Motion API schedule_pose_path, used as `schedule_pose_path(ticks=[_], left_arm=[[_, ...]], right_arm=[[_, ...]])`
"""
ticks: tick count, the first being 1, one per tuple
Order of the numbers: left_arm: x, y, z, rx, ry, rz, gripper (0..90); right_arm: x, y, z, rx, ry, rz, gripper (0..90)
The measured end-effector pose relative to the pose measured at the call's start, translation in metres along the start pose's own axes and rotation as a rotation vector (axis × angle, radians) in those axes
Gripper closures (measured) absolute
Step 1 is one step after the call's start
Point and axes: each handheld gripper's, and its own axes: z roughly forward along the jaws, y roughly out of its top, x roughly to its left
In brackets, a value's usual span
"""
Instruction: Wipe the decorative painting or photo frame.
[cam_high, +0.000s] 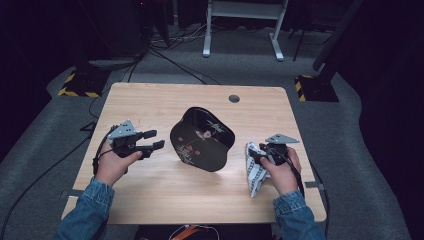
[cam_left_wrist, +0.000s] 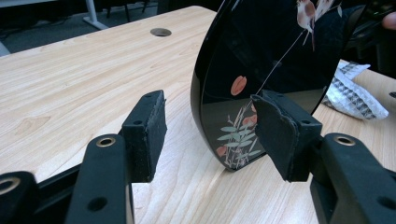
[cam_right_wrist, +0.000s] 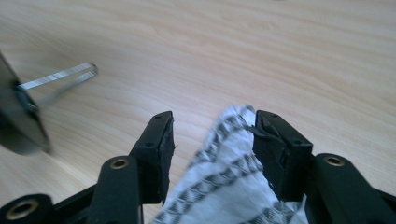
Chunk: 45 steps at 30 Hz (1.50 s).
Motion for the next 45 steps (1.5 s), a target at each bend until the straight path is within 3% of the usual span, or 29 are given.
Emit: schedule_pose_path(ticks=[7,13,20,23,31,38,42,45], left_arm=[[-0.001,-0.002,-0.001,0.002,0.001,-0.001,43.2],[-0.002,-0.003,-0.001,0.004,-0.004,-0.004,43.1],[-0.003,-0.002,0.002,0.003,-0.009,-0.001,42.9],[-0.004,-0.002,0.003,0.003,-0.016,0.0,42.7],[-0.005,-0.001,0.006,0.007,-0.023,0.003,42.6],[-0.004,0.0,0.004,-0.003,-0.027,0.002,42.7],[-0.005,0.0,0.004,-0.005,-0.031,-0.004,42.7],[-0.005,0.001,0.003,-0.012,-0.035,-0.005,42.7]], right_arm=[[-0.012,-0.013,0.022,0.112,-0.062,0.011,47.6],[-0.017,-0.021,0.032,0.158,-0.078,0.032,42.9],[-0.014,-0.025,0.035,0.143,-0.102,0.026,43.2],[-0.014,-0.027,0.035,0.133,-0.094,0.027,47.5],[-0.01,-0.028,0.033,0.121,-0.078,0.021,78.1],[-0.006,-0.024,0.022,0.115,-0.065,0.008,81.7],[0.0,-0.021,0.01,0.101,-0.034,0.003,81.7],[0.006,-0.019,-0.005,0.096,0.013,-0.029,81.7]])
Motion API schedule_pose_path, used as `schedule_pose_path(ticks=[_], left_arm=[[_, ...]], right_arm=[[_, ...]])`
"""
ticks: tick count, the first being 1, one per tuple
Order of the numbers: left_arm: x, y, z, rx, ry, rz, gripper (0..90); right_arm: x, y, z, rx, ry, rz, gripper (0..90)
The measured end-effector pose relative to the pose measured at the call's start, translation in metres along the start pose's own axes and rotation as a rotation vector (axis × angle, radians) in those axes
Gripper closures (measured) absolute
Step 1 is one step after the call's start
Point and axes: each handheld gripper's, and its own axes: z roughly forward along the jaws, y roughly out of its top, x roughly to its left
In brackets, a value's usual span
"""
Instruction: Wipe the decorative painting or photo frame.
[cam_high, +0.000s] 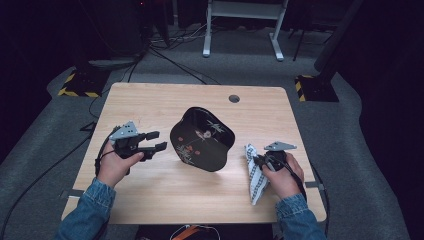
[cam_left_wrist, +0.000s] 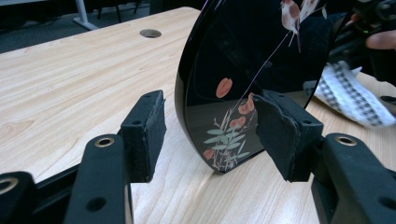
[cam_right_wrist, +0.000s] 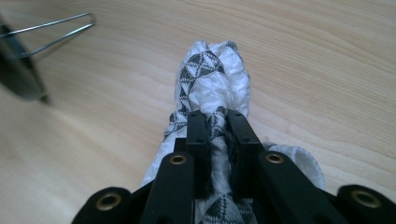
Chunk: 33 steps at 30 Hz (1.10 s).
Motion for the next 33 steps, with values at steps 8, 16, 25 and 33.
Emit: schedule_pose_path(ticks=[8,16,25,33], left_arm=[[0.0,0.001,0.003,0.001,-0.008,-0.001,42.6],[0.0,0.001,0.004,0.003,-0.009,0.002,42.4],[0.001,-0.002,-0.001,0.005,0.003,-0.001,42.3],[0.002,-0.008,-0.011,-0.002,0.027,-0.016,42.3]], right_arm=[[0.022,-0.002,-0.021,0.004,0.157,-0.129,81.6],[0.053,0.0,-0.022,0.03,0.301,-0.22,81.6],[0.087,0.009,-0.023,0.025,0.436,-0.296,81.7],[0.12,0.02,-0.009,-0.015,0.495,-0.331,81.6]])
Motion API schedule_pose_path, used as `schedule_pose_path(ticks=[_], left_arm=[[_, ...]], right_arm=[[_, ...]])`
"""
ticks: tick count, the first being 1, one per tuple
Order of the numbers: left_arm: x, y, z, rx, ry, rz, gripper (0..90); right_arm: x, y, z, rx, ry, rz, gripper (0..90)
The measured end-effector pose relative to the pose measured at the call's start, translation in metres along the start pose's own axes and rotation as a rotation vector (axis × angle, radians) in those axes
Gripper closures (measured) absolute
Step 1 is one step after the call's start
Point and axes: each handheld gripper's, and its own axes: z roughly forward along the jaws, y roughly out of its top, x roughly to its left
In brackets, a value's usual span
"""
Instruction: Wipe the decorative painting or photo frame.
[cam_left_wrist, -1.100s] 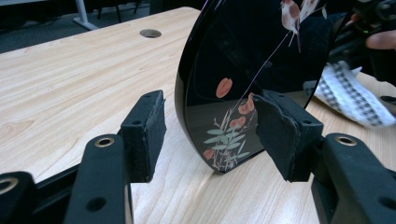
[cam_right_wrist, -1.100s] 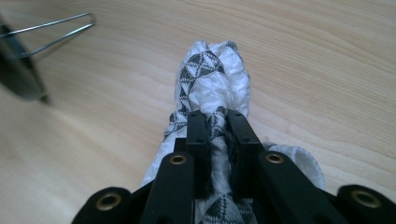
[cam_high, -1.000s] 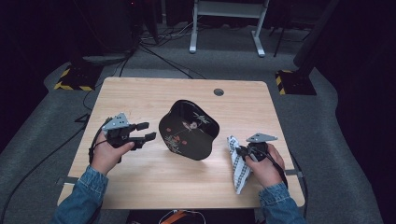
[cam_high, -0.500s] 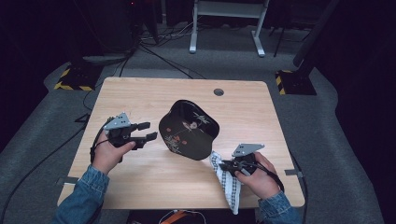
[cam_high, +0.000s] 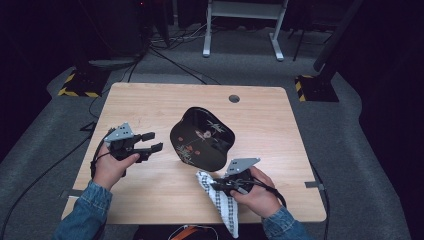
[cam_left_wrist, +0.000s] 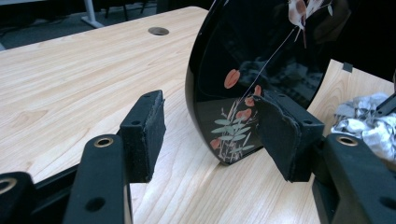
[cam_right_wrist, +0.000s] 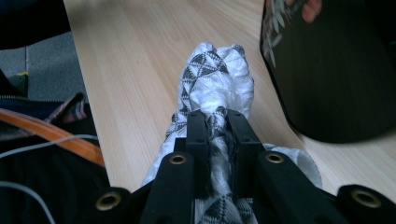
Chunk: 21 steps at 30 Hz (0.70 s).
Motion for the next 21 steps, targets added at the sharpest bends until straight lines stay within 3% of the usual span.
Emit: schedule_pose_path(ticks=[10,21], left_arm=[[0.003,-0.008,-0.015,-0.002,0.04,-0.02,42.2],[0.002,-0.016,-0.018,0.039,0.045,-0.045,42.1]], right_arm=[[0.013,0.024,0.043,-0.09,-0.021,0.022,81.4],[0.016,0.032,0.093,-0.062,-0.08,0.039,80.7]])
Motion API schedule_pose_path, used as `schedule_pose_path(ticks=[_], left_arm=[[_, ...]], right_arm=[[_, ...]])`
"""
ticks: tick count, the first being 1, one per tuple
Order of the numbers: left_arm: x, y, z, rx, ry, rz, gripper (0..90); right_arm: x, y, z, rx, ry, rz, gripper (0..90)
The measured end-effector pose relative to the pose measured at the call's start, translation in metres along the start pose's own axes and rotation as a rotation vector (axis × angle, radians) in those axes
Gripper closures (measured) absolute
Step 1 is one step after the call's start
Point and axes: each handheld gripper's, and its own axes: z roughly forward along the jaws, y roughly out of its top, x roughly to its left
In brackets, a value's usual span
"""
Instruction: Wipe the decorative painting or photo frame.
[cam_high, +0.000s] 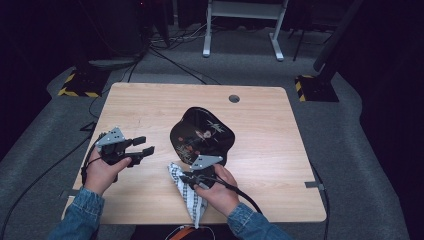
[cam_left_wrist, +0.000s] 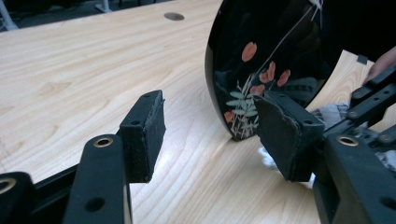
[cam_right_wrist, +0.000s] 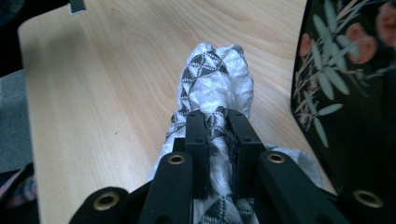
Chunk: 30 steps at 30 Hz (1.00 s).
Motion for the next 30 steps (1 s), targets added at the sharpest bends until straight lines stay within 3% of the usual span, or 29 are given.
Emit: schedule_pose_path(ticks=[11,16,17,18,20,24,30], left_arm=[[0.0,-0.002,0.001,0.021,-0.004,-0.01,42.1],[0.002,-0.005,0.004,0.035,-0.01,-0.015,42.0],[0.002,-0.005,0.004,0.035,-0.01,-0.015,42.0],[0.002,-0.006,0.005,0.043,-0.011,-0.021,42.0],[0.001,-0.007,0.007,0.055,-0.015,-0.018,42.0],[-0.005,-0.012,0.01,0.09,-0.035,-0.017,42.1],[-0.014,-0.018,0.015,0.142,-0.067,-0.007,44.1]], right_arm=[[0.008,0.005,0.038,0.014,-0.028,0.012,80.3],[0.008,0.007,0.048,0.021,-0.045,0.006,73.7],[0.008,0.007,0.048,0.021,-0.045,0.006,73.7],[0.009,0.007,0.047,0.013,-0.04,0.009,67.1],[0.009,0.007,0.043,0.002,-0.045,-0.005,62.4],[0.007,0.008,0.026,-0.027,-0.015,0.018,60.2],[0.005,0.007,0.009,-0.024,-0.007,0.018,59.5]])
